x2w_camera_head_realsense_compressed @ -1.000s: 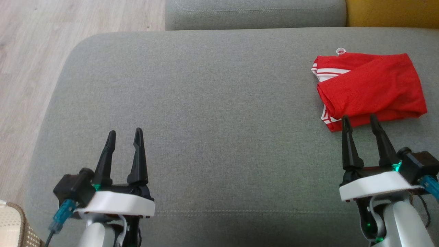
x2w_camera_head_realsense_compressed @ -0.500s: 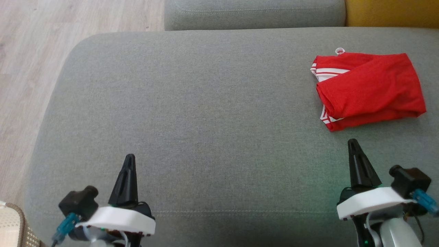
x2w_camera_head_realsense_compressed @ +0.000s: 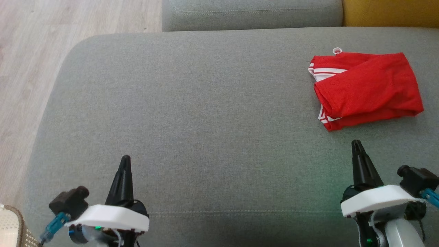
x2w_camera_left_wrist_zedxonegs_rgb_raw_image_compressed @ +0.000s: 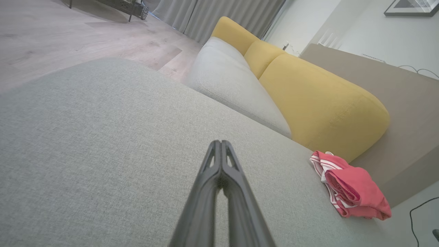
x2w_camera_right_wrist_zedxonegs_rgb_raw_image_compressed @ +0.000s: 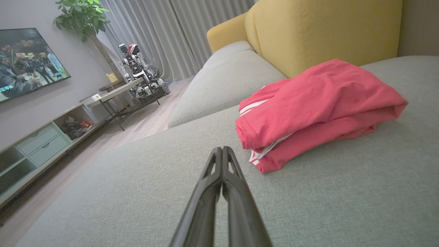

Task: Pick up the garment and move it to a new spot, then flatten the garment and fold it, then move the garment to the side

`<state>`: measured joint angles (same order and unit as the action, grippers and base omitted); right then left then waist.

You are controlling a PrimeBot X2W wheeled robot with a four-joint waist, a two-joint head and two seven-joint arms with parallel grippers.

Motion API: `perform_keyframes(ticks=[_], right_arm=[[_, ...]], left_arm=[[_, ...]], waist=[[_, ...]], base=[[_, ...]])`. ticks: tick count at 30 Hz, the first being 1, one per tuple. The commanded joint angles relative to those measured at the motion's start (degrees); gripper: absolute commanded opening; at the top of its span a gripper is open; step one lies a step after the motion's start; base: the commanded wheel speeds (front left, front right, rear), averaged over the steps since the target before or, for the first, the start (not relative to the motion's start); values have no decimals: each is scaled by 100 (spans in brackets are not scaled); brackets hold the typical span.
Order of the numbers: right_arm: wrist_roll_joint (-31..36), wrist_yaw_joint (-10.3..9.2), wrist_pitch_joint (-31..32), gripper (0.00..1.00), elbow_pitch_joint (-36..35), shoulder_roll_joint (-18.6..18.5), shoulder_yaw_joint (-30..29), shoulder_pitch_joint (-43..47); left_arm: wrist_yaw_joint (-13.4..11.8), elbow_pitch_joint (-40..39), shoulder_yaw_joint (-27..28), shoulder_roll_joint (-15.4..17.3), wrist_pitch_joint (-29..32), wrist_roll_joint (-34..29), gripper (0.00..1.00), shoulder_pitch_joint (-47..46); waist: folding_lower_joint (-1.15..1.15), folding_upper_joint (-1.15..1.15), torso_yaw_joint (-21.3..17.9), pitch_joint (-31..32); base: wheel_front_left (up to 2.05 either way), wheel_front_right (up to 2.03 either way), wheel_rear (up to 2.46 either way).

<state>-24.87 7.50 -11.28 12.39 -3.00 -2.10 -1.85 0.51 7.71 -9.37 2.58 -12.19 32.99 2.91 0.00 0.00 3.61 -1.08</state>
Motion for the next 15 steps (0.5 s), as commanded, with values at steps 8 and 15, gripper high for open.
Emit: perform_keyframes(ticks=[8, 15], right_arm=[[-631, 0, 157, 0, -140, 0, -66, -285], [-1069, 0, 273, 0, -118, 1, -93, -295]], left_arm=[[87, -90, 165, 92, 121, 584, 0, -355], [131, -45, 236, 111, 220, 993, 0, -393]], waist=[[0, 0, -30, 8], [0, 0, -53, 14]], base=[[0, 0, 0], [0, 0, 0]])
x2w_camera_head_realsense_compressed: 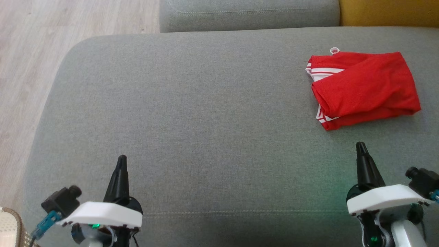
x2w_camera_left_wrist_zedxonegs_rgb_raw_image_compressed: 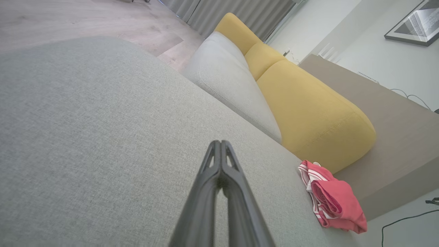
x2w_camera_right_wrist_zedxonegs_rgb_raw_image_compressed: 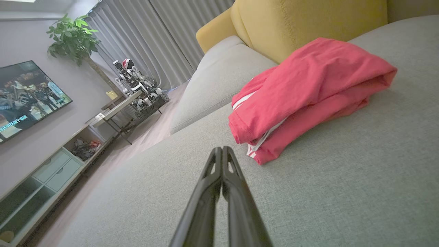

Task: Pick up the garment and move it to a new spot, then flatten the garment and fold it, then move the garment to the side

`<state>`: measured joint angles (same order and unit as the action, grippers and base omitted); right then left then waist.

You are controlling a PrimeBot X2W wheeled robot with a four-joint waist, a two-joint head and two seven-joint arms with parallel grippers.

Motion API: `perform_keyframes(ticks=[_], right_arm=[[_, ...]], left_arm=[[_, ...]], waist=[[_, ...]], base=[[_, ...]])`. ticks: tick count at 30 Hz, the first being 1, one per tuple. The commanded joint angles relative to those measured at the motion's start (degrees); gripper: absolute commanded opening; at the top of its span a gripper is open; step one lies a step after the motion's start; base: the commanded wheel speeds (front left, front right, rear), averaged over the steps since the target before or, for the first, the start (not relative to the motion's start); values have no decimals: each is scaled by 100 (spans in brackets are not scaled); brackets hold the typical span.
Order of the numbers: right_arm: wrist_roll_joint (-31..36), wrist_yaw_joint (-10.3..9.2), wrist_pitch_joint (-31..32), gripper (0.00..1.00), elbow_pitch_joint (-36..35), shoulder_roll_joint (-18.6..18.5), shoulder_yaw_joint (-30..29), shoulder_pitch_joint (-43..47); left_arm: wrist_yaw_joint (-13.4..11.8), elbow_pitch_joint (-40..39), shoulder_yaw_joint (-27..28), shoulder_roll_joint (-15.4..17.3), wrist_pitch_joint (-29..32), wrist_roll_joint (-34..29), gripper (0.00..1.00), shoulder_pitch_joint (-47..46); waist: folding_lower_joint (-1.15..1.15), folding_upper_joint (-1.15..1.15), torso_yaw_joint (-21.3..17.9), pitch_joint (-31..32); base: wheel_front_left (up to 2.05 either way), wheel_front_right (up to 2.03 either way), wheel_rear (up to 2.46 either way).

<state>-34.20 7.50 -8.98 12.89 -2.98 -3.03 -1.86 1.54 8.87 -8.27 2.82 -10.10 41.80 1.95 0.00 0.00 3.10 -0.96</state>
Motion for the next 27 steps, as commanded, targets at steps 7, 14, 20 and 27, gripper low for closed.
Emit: perform_keyframes(ticks=[7, 14, 20, 27], right_arm=[[-513, 0, 144, 0, -150, 0, -24, -303], [-952, 0, 260, 0, -128, 1, -51, -314], [-1329, 0, 360, 0, -110, 1, -74, -323], [-1768, 0, 477, 0, -88, 2, -102, -334]], left_arm=[[65, -122, 190, 100, 100, 461, 0, -329], [109, -72, 268, 113, 206, 866, 0, -366], [147, -28, 337, 123, 299, 1211, 0, -398], [191, 23, 421, 132, 410, 1612, 0, -436]], waist=[[0, 0, -23, 6], [0, 0, -47, 12], [0, 0, -67, 17], [0, 0, -91, 23]], base=[[0, 0, 0], [0, 0, 0], [0, 0, 0], [0, 0, 0]])
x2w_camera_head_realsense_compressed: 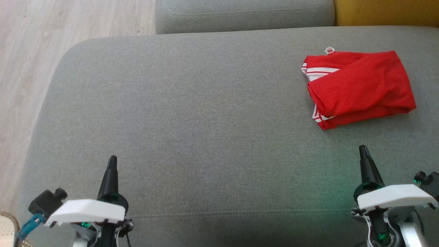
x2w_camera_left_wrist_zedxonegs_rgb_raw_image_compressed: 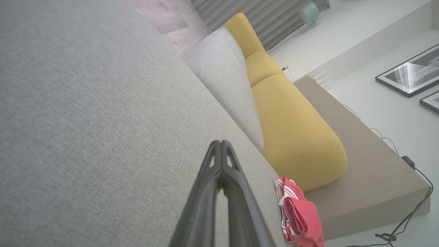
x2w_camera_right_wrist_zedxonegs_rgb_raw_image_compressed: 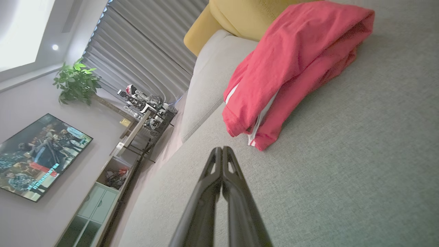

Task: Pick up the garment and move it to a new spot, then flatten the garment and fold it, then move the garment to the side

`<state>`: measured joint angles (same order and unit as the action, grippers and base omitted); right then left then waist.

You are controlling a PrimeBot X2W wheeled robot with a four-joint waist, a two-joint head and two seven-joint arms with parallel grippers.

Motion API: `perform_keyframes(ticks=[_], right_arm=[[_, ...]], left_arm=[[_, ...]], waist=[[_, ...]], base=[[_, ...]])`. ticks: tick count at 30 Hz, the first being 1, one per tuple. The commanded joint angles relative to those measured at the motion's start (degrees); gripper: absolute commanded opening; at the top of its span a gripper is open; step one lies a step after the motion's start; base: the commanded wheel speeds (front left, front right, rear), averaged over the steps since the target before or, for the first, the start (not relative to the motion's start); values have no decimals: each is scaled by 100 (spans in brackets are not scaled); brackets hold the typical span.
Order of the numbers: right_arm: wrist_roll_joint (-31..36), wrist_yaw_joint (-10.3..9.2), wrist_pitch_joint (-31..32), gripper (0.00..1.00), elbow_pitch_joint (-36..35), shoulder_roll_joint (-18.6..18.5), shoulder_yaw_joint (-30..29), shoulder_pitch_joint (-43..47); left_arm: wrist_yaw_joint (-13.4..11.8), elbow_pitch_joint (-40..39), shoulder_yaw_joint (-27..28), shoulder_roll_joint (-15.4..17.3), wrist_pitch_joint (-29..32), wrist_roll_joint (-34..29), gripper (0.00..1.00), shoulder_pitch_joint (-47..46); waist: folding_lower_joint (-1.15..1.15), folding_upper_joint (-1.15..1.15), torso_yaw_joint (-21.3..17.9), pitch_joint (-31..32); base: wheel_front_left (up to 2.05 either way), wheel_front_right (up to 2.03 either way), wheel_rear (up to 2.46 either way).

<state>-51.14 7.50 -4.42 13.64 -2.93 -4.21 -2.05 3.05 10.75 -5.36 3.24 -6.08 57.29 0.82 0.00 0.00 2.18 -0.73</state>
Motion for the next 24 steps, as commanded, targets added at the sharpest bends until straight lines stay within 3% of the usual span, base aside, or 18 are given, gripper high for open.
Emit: perform_keyframes(ticks=[1, 24], right_arm=[[-137, 0, 38, 0, -160, -3, 13, -317], [-1579, -1, 421, 0, -88, 0, -76, -352]], left_arm=[[47, -157, 142, 91, 23, 120, 0, -328], [191, 15, 433, 109, 400, 1419, 0, -456]], waist=[[0, 0, -3, 1], [0, 0, -81, 21]], base=[[0, 0, 0], [0, 0, 0]])
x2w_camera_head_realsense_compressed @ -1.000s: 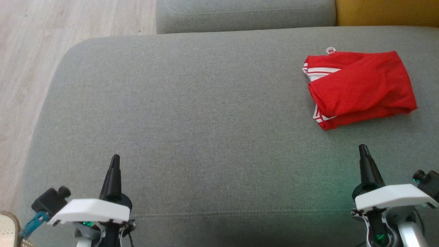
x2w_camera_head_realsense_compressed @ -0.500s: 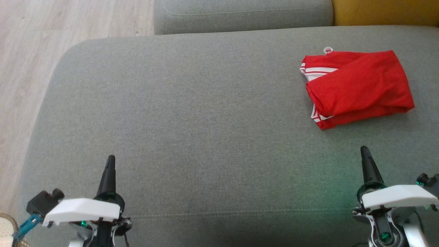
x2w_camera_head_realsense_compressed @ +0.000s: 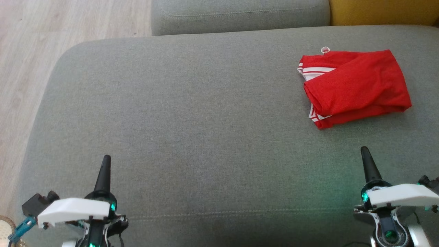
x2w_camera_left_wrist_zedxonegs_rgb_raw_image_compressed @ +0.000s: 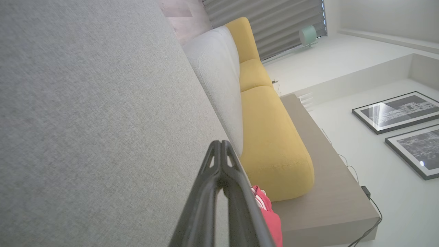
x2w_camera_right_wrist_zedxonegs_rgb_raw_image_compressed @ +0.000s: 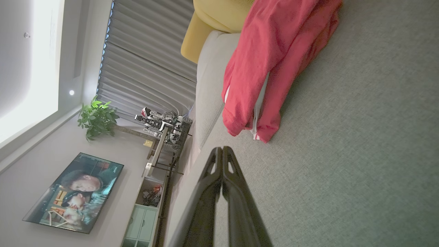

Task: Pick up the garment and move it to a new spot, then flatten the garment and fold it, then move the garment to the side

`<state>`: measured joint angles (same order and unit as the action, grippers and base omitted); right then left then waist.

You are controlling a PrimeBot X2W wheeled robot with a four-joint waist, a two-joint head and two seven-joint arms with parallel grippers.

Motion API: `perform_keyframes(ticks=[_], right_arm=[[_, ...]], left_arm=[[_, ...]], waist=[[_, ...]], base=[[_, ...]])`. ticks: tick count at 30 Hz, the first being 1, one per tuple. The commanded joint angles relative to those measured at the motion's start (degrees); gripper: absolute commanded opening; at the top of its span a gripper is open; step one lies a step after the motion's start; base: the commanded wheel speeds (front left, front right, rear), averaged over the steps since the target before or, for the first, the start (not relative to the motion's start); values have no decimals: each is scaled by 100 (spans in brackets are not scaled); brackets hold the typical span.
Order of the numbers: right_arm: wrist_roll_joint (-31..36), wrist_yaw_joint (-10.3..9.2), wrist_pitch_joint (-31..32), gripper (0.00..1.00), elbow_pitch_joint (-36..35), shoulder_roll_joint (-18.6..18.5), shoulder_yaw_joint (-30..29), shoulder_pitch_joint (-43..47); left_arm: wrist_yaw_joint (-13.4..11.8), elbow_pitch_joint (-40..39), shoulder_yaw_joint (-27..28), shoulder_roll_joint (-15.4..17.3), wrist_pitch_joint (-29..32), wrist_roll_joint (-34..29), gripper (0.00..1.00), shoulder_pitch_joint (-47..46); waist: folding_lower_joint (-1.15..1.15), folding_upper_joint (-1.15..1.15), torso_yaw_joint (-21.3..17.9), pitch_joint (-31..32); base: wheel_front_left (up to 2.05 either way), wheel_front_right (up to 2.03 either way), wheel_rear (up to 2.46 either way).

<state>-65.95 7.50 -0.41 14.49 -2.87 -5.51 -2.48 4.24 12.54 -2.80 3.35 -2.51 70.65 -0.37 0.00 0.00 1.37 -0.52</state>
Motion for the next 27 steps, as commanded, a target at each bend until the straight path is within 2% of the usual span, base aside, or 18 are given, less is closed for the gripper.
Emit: perform_keyframes(ticks=[1, 27], right_arm=[[-161, -1, 37, 0, -169, -5, 50, -310], [-1792, -1, 470, 0, -88, -2, -50, -350]], left_arm=[[79, -156, 190, 99, 60, 139, 0, -343], [242, 41, 542, 103, 505, 1589, 0, -489]], waist=[[0, 0, -4, 1], [0, 0, -92, 23]], base=[[0, 0, 0], [0, 0, 0]])
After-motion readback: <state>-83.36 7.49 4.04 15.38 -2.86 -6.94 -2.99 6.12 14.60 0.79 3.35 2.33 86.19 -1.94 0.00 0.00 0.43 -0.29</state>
